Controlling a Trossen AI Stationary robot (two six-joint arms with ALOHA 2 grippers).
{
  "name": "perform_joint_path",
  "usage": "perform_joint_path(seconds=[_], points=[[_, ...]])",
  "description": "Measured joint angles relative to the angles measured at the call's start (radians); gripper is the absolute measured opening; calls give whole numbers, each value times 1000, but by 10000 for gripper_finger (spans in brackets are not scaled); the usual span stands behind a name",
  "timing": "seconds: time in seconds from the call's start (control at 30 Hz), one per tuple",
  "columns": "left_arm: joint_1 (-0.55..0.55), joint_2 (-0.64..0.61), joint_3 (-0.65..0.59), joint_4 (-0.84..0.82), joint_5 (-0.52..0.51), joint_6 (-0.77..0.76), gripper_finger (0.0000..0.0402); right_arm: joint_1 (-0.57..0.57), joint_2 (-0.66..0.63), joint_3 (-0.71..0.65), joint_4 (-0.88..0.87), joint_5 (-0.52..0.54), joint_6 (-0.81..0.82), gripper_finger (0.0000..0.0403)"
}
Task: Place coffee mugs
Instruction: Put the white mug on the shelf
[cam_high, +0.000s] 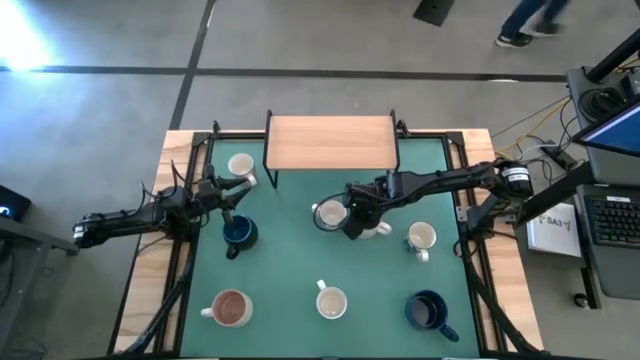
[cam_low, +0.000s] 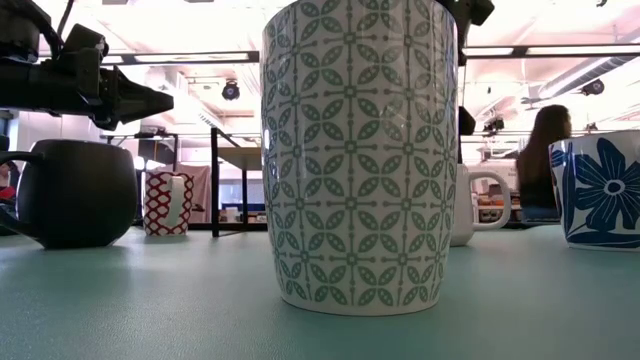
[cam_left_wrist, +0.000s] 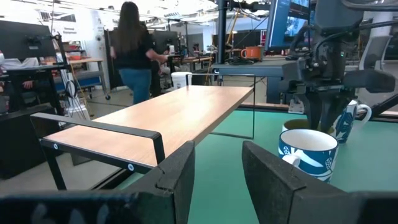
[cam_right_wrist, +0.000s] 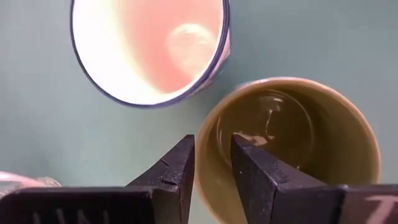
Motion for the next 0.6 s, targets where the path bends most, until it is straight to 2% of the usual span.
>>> perform_joint_path(seconds=[0.4, 0.6], points=[[0, 0, 0, 0, 0, 0, 116, 1, 5, -60, 65, -1, -10, 84], [0, 0, 0, 0, 0, 0, 116, 3, 30, -72, 103, -5, -75, 39]])
